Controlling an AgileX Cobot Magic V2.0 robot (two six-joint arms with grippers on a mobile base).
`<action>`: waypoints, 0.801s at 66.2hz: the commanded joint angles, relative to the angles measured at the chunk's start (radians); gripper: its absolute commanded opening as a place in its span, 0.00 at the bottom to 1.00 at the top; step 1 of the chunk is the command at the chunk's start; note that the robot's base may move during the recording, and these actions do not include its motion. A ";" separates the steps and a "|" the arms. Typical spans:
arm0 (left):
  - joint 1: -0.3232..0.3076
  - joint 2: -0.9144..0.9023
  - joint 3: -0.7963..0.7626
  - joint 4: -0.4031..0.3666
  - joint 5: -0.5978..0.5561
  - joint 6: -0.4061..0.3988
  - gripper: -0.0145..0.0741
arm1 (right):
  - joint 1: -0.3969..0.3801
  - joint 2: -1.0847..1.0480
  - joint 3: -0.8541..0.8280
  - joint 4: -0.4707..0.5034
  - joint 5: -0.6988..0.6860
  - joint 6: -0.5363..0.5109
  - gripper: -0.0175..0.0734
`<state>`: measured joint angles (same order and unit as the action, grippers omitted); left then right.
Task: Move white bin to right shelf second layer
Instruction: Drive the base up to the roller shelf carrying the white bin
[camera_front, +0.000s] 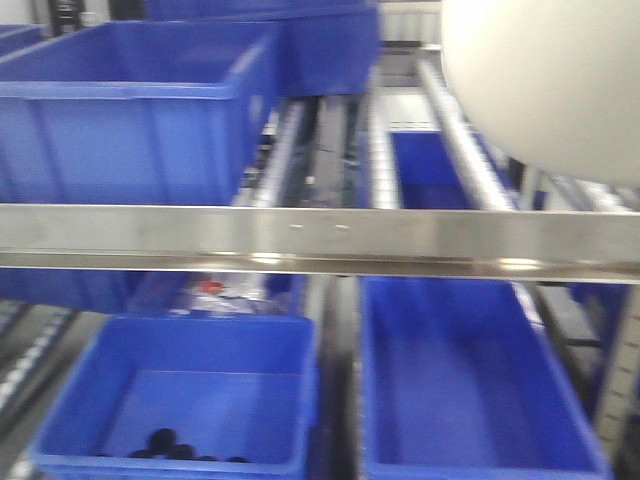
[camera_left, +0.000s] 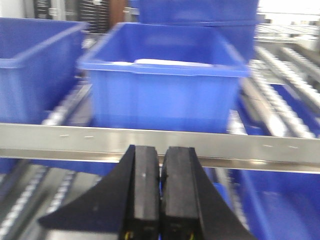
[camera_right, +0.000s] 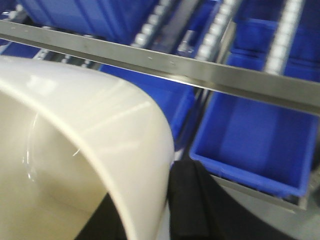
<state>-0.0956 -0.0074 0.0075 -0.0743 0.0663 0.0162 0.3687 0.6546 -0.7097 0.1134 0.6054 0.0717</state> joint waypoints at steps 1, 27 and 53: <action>-0.006 -0.002 0.037 -0.001 -0.086 -0.007 0.26 | -0.001 -0.002 -0.030 0.005 -0.092 -0.001 0.25; -0.006 -0.002 0.037 -0.001 -0.086 -0.007 0.26 | -0.001 -0.002 -0.030 0.005 -0.092 -0.001 0.25; -0.006 -0.002 0.037 -0.001 -0.086 -0.007 0.26 | -0.001 0.000 -0.030 0.005 -0.091 -0.001 0.25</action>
<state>-0.0956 -0.0074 0.0075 -0.0743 0.0663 0.0162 0.3687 0.6546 -0.7079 0.1117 0.6056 0.0717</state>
